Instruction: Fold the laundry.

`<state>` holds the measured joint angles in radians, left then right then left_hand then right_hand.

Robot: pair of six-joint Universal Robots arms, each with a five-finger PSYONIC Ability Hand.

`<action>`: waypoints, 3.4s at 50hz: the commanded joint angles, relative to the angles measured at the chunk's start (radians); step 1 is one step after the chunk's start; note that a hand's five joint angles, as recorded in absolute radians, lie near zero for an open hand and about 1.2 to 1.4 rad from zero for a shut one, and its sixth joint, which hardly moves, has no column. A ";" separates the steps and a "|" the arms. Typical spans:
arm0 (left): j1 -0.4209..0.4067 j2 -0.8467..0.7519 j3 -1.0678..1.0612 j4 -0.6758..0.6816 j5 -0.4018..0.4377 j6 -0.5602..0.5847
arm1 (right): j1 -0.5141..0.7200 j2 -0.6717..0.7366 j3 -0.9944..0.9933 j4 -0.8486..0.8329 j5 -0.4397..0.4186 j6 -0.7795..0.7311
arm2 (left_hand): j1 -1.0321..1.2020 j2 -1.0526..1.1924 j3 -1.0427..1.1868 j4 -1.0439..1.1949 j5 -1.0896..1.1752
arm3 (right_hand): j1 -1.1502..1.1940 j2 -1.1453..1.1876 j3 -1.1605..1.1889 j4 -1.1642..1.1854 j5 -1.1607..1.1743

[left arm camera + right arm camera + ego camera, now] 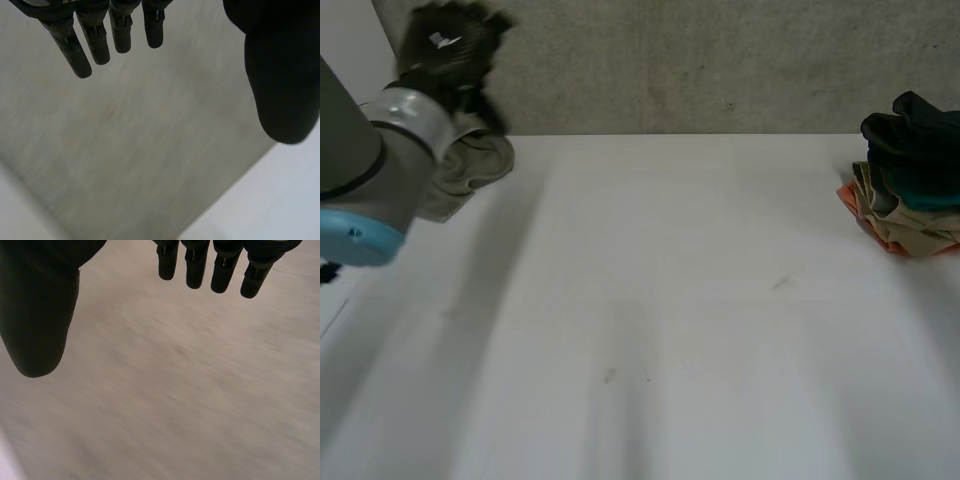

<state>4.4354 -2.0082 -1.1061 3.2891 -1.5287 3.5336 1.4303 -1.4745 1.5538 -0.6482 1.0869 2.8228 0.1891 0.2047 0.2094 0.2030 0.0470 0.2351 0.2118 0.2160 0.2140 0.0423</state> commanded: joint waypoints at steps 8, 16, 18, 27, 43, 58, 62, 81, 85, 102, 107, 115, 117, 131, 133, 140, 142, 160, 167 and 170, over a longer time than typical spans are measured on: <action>0.304 -0.572 0.360 0.093 0.179 0.280 | 0.311 0.089 0.293 0.192 -0.066 -0.136 | 0.004 -0.012 -0.016 -0.010 -0.029 | -0.061 -0.037 -0.042 -0.039 -0.042; 0.344 -0.738 0.522 0.093 0.243 0.278 | 0.395 0.198 0.255 0.242 0.154 -0.270 | 0.054 0.038 0.033 0.040 0.021 | -0.061 -0.037 -0.042 -0.039 -0.042; 0.346 -0.765 0.551 0.093 0.251 0.278 | 0.423 0.215 0.256 0.242 0.188 -0.284 | 0.071 0.056 0.051 0.057 0.039 | -0.061 -0.037 -0.042 -0.039 -0.042; 0.349 -0.860 0.624 0.093 0.337 0.246 | 0.440 0.229 0.292 0.234 0.220 -0.283 | 0.206 0.191 0.186 0.192 0.174 | -0.061 -0.037 -0.042 -0.039 -0.042; 0.352 -0.948 0.761 0.121 0.389 0.205 | 0.438 0.227 0.287 0.233 0.212 -0.289 | 0.626 0.610 0.606 0.612 0.594 | -0.061 -0.037 -0.042 -0.039 -0.042; 0.360 -0.962 0.764 0.155 0.437 0.205 | 0.438 0.229 0.285 0.233 0.197 -0.290 | 0.694 0.678 0.674 0.680 0.662 | -0.061 -0.037 -0.042 -0.039 -0.042; 0.360 -0.963 0.761 0.155 0.440 0.209 | 0.438 0.230 0.285 0.231 0.199 -0.290 | 0.641 0.625 0.621 0.627 0.609 | -0.061 -0.037 -0.042 -0.039 -0.042; 0.390 -0.920 0.661 0.110 0.509 0.209 | 0.433 0.241 0.281 0.229 0.197 -0.293 | 0.474 0.458 0.453 0.460 0.441 | -0.061 -0.037 -0.042 -0.039 -0.042; 0.397 -0.920 0.658 0.110 0.509 0.209 | 0.433 0.241 0.281 0.229 0.197 -0.293 | 0.474 0.458 0.453 0.460 0.441 | -0.061 -0.037 -0.042 -0.039 -0.042; 0.406 -0.920 0.660 0.113 0.509 0.211 | 0.433 0.253 0.278 0.229 0.197 -0.293 | 0.459 0.443 0.439 0.445 0.427 | -0.061 -0.037 -0.042 -0.039 -0.042; 0.406 -0.920 0.660 0.115 0.509 0.211 | 0.433 0.257 0.275 0.228 0.197 -0.293 | 0.450 0.435 0.430 0.436 0.418 | -0.061 -0.037 -0.042 -0.039 -0.042; 0.407 -0.919 0.658 0.113 0.509 0.211 | 0.430 0.264 0.275 0.228 0.197 -0.295 | 0.441 0.426 0.421 0.427 0.409 | -0.061 -0.037 -0.042 -0.039 -0.042; 0.407 -0.919 0.658 0.113 0.509 0.212 | 0.429 0.264 0.275 0.229 0.197 -0.295 | 0.441 0.426 0.421 0.427 0.409 | -0.061 -0.037 -0.042 -0.039 -0.042; 0.409 -0.913 0.634 0.130 0.509 0.226 | 0.429 0.270 0.273 0.228 0.197 -0.295 | 0.430 0.414 0.409 0.416 0.397 | -0.061 -0.037 -0.042 -0.039 -0.042; 0.409 -0.916 0.634 0.135 0.509 0.237 | 0.429 0.273 0.273 0.228 0.197 -0.295 | 0.432 0.417 0.412 0.419 0.400 | -0.061 -0.037 -0.042 -0.039 -0.042; 0.409 -0.923 0.637 0.175 0.509 0.251 | 0.427 0.277 0.272 0.228 0.197 -0.295 | 0.444 0.429 0.424 0.430 0.412 | -0.061 -0.037 -0.042 -0.039 -0.042; 0.409 -0.926 0.638 0.185 0.509 0.251 | 0.427 0.277 0.272 0.228 0.197 -0.295 | 0.456 0.440 0.436 0.442 0.423 | -0.061 -0.037 -0.042 -0.039 -0.042; 0.409 -0.963 0.709 0.219 0.498 0.251 | 0.429 0.286 0.273 0.228 0.199 -0.319 | 0.559 0.543 0.538 0.545 0.526 | -0.061 -0.037 -0.042 -0.039 -0.042; 0.409 -0.968 0.707 0.221 0.501 0.251 | 0.429 0.287 0.273 0.228 0.199 -0.319 | 0.855 0.839 0.834 0.841 0.822 | -0.061 -0.037 -0.042 -0.039 -0.042; 0.409 -0.966 0.704 0.221 0.506 0.251 | 0.429 0.287 0.273 0.229 0.199 -0.319 | 1.057 1.042 1.037 1.043 1.025 | -0.061 -0.037 -0.042 -0.039 -0.042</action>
<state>4.8442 -2.9752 -0.3964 3.5089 -1.0298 3.7843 1.8592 -1.1878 1.8270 -0.4200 1.2855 2.5030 0.8990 0.8854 0.8841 0.8810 0.6977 0.2351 0.2118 0.2164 0.2141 0.0423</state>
